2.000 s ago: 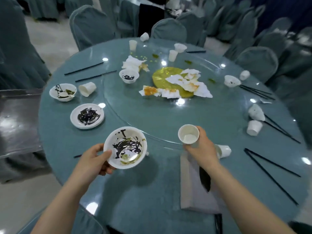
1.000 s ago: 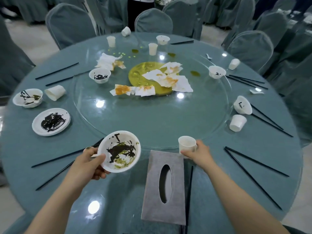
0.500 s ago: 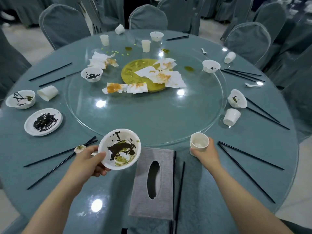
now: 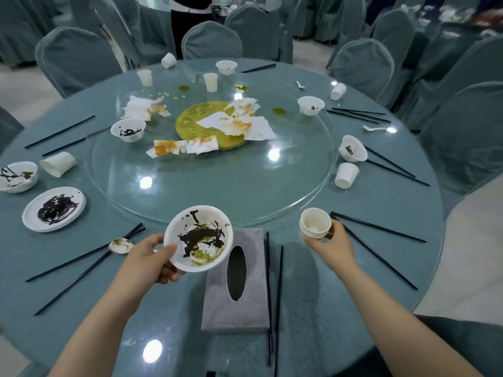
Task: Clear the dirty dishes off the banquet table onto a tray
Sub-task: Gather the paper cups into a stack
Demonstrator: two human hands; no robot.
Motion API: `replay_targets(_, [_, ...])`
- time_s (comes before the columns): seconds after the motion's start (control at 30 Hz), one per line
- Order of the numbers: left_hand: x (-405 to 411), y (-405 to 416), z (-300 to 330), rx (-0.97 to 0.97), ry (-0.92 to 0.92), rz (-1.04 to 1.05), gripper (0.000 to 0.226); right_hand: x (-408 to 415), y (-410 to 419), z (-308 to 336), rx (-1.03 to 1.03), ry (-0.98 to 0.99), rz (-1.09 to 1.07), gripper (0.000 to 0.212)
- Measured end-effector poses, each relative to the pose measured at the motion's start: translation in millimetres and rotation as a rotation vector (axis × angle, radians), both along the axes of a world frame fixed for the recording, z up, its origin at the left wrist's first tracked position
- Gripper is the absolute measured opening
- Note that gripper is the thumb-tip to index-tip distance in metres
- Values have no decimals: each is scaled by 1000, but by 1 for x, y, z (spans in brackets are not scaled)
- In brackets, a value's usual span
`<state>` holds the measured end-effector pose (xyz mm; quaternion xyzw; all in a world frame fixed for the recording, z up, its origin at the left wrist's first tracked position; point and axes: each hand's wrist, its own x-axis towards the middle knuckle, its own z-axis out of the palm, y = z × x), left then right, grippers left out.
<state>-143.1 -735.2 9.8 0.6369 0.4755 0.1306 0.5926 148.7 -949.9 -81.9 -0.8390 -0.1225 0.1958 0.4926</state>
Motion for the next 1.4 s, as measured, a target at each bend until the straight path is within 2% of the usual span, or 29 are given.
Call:
replay_targets(0.47, [-17, -78, 23, 1, -185, -292, 13, -127, -148, 78, 208, -96, -221, 61])
replay_targets(0.67, [2, -140, 32, -5, -193, -467, 13, -158, -227, 113, 182, -186, -281, 49])
replay_targets(0.8, [25, -186, 38, -6, -192, -539, 12, -162, -279, 118, 245, -177, -361, 42])
replay_targets(0.9, [52, -229, 44, -9, -197, -581, 11, -161, -327, 121, 292, -174, -420, 38])
replay_targets(1.03, [98, -307, 44, 7, -214, -601, 14, -146, -412, 128, 309, -184, -473, 42])
replay_targets(1.23, [164, -430, 34, -73, -248, -523, 18, -94, -546, 127, 260, -140, -477, 41])
replay_targets(1.4, [208, -492, 35, -87, -239, -468, 13, -36, -612, 120, 251, -76, -463, 36])
